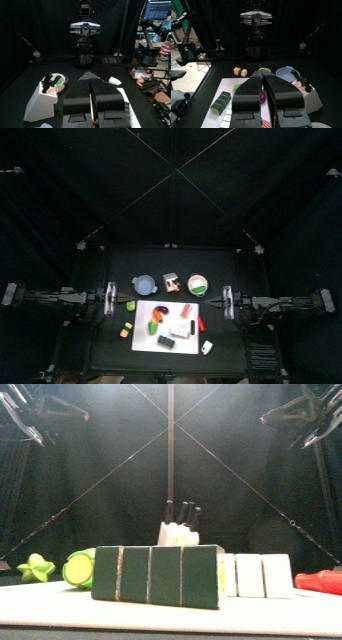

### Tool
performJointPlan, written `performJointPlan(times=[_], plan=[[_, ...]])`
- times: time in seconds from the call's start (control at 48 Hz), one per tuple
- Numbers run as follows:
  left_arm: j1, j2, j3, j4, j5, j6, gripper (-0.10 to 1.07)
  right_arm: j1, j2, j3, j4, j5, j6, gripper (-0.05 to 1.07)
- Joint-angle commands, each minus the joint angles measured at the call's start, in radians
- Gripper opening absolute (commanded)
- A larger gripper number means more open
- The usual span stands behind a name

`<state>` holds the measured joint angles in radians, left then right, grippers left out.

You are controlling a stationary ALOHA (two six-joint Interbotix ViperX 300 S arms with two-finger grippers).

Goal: Grab salmon sushi

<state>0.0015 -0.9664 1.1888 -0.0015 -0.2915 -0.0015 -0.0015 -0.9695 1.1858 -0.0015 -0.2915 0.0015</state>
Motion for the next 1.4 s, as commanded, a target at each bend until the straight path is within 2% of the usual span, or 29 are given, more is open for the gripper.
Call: performJointPlan(times=[0.0,0.083,0.229,0.5,0.646,0.833,1.021,1.167,1.375], plan=[[-0.008,0.020,0.008,0.000,-0.015,0.002,-0.04,-0.005,0.037,-0.029,-0.005,-0.003,0.005,0.06],[-0.012,0.020,0.020,-0.002,-0.025,0.002,-0.03,-0.005,0.081,-0.044,-0.034,0.011,0.008,0.00],[-0.031,0.021,0.034,0.000,-0.061,0.002,-0.03,-0.006,0.189,-0.092,-0.091,0.051,0.009,0.00],[-0.035,0.037,0.054,0.008,-0.074,0.002,-0.03,-0.006,0.374,-0.195,-0.103,0.167,0.014,0.00],[-0.035,0.101,0.048,0.005,-0.072,0.000,-0.03,-0.006,0.408,-0.221,-0.101,0.218,0.014,0.00],[-0.040,0.216,0.031,0.002,-0.071,0.000,-0.03,-0.008,0.413,-0.219,-0.101,0.229,0.012,0.00],[-0.064,0.285,0.017,0.000,-0.067,-0.005,-0.01,-0.011,0.442,-0.219,-0.110,0.247,0.011,0.01],[-0.071,0.334,0.015,-0.032,-0.060,-0.003,0.02,-0.014,0.492,-0.222,-0.115,0.264,0.012,0.09],[-0.072,0.373,0.012,-0.066,-0.049,-0.002,0.16,-0.015,0.588,-0.247,-0.112,0.302,0.012,0.38]])
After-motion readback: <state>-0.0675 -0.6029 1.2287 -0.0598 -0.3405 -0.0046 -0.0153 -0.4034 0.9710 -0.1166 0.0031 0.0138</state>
